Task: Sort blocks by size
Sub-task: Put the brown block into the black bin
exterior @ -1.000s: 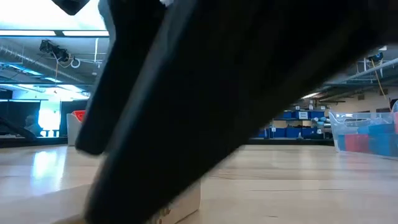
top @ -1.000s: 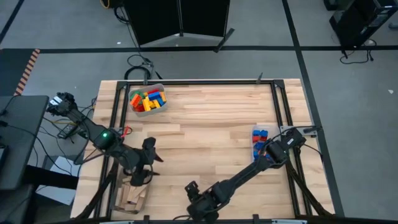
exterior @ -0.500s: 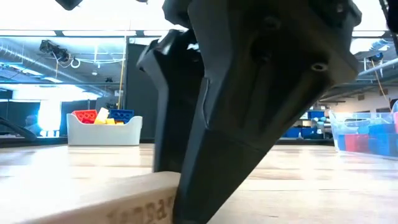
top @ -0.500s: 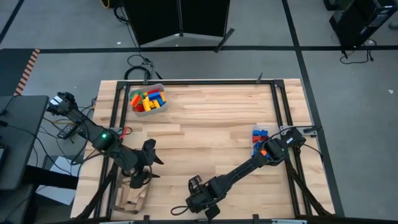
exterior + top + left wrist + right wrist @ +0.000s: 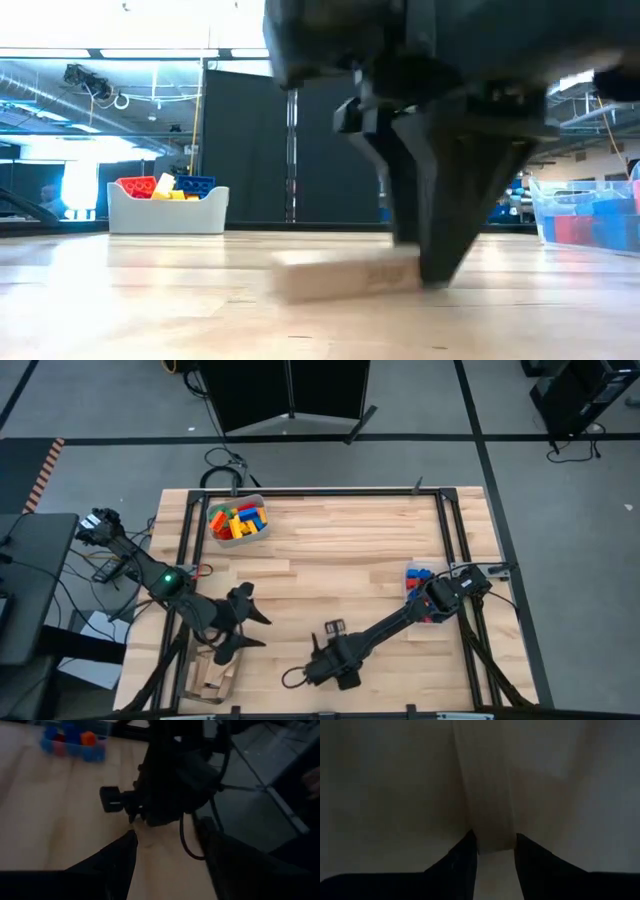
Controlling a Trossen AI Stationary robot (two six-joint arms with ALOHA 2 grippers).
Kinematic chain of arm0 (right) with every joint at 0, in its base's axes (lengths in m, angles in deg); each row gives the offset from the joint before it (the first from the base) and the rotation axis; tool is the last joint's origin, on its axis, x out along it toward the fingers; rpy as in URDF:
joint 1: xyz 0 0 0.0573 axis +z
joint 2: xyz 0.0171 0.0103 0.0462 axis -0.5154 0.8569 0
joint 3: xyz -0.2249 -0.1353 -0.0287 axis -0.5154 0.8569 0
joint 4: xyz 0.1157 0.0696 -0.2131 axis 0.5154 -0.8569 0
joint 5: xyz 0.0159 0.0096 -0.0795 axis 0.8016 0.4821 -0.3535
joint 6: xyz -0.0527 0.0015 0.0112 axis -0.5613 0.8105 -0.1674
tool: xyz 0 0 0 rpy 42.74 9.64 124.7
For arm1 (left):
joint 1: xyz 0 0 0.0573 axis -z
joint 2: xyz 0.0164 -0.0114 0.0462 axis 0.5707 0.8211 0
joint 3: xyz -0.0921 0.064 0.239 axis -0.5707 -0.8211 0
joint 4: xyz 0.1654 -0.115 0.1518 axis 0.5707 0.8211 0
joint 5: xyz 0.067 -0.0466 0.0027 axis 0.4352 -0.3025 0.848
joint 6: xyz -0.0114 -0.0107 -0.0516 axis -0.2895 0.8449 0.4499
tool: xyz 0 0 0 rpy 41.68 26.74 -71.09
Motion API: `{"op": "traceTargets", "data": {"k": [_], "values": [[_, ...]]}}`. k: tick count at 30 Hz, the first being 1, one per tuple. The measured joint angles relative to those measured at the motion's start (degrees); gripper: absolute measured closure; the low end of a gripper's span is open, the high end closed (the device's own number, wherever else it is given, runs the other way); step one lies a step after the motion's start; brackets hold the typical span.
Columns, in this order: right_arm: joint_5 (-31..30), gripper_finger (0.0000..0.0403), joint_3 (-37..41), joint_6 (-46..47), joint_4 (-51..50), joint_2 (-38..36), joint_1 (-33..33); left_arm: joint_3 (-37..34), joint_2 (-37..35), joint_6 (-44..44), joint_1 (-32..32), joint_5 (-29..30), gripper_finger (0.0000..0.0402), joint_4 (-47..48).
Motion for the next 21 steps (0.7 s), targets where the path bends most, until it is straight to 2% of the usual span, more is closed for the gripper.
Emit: {"op": "traceTargets", "data": {"k": [4,7,10,14,17,21], "values": [[-6.41,0.0286,0.2,0.65,-7.8,-3.48,-0.37,0.0,0.0,-0.12,0.0,4.55,0.0142,0.7],[-9.81,0.0286,4.53,2.28,-7.99,-8.1,-0.31,0.0,0.0,-0.2,-0.05,7.39,0.0142,1.19],[-10.53,0.0286,13.51,5.56,-4.02,-14.13,-0.24,0.0,0.0,-0.2,-0.05,9.25,0.0142,0.86],[-11.5,0.0286,28.19,11.46,3.19,-25.97,0.09,0.0,0.0,-0.2,-0.05,11.81,0.0142,0.51],[-11.75,0.0286,39.02,17.03,9.14,-34.44,0.67,0.0,0.0,-0.22,-0.05,15.11,0.0142,0.14],[-15.68,0.0286,50.21,22.95,21.4,-46.68,1.09,0.0,0.15,-0.2,-0.05,21.32,0.0142,-0.61]]}}
